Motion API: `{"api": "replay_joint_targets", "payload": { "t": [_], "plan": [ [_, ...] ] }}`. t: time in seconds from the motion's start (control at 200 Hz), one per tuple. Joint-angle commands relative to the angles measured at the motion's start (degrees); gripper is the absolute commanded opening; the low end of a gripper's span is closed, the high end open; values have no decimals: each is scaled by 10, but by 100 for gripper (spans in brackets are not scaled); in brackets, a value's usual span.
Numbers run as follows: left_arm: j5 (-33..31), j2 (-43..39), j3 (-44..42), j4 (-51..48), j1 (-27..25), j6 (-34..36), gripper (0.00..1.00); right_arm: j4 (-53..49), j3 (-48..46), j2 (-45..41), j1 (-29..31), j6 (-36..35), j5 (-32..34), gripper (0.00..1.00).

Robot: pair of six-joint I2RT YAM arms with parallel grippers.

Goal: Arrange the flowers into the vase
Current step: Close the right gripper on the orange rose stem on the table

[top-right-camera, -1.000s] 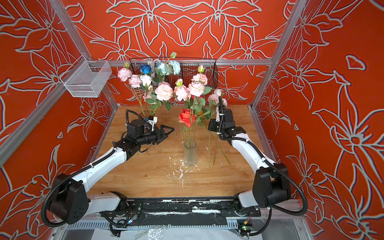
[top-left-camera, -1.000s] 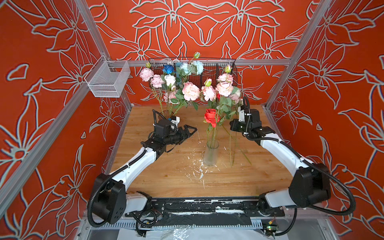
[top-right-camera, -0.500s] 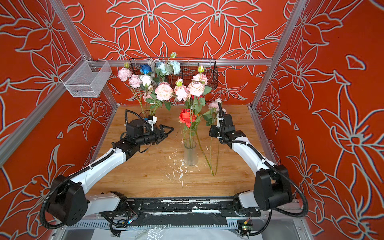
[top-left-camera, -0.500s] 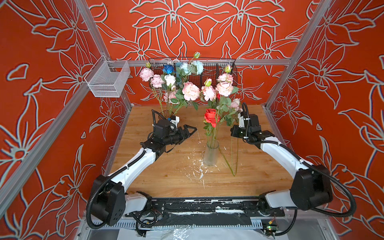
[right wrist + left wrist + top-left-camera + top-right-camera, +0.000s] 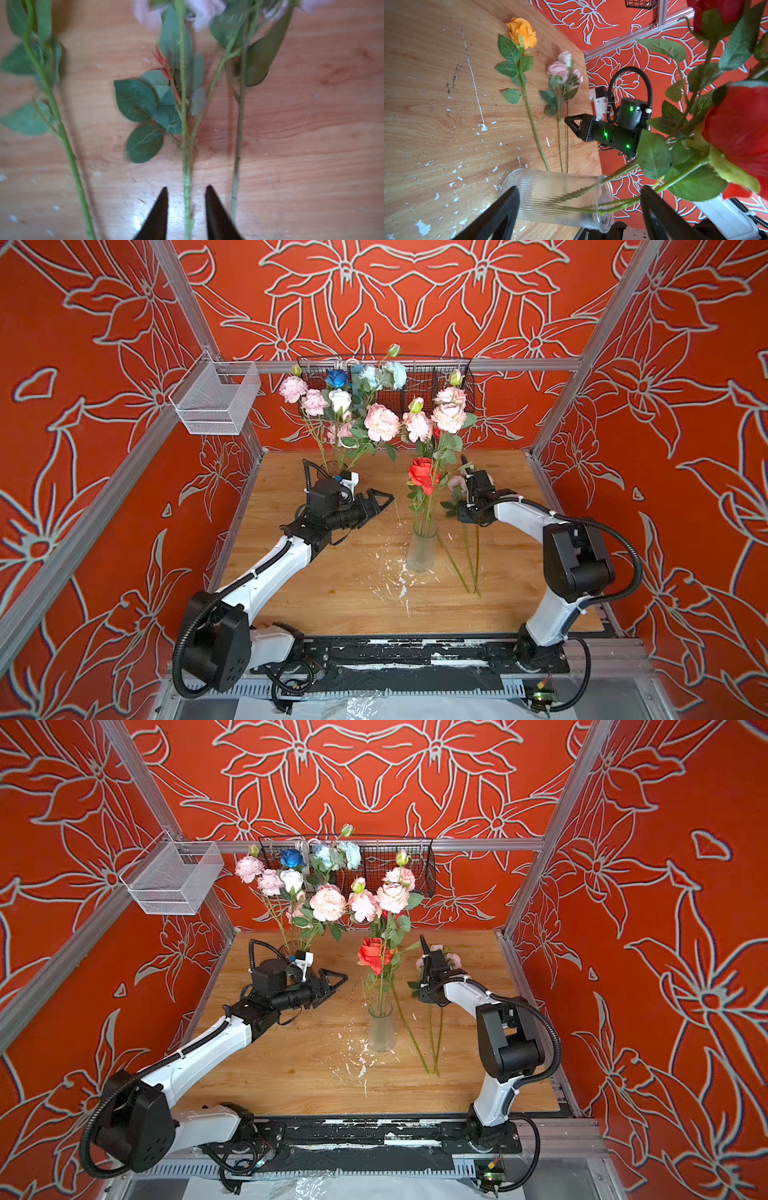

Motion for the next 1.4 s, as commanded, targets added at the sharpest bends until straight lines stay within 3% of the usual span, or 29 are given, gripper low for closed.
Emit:
{"api": "replay_joint_targets", "payload": {
  "t": [0.0,0.2,0.435,0.761,0.881,0.926,0.986,1.096,1.396],
  "plan": [
    [6,-5,-5,12,2,0,91,-14,19,-40,-2,-3,5,40],
    [4,-5,-6,12,5,0,91,32,-30,-82,44,10,-95,43],
    [4,-3,-7,16,7,0,91,44,-18,-20,65,-4,-174,38],
    [-12,-13,-7,4,11,14,91,48,-3,60,99,11,-117,36],
    [-9,-15,-8,6,10,11,91,39,-5,71,101,22,-86,27],
    [-10,-17,-8,6,11,11,91,33,-9,69,100,28,-61,19],
    [-10,-19,-8,6,10,11,91,32,-19,58,99,37,-39,10],
    [-12,-24,-9,8,10,11,91,58,-43,21,94,41,-46,2],
    [-16,-38,-12,9,13,11,91,80,-66,-108,94,36,-95,0]
  ]
}}
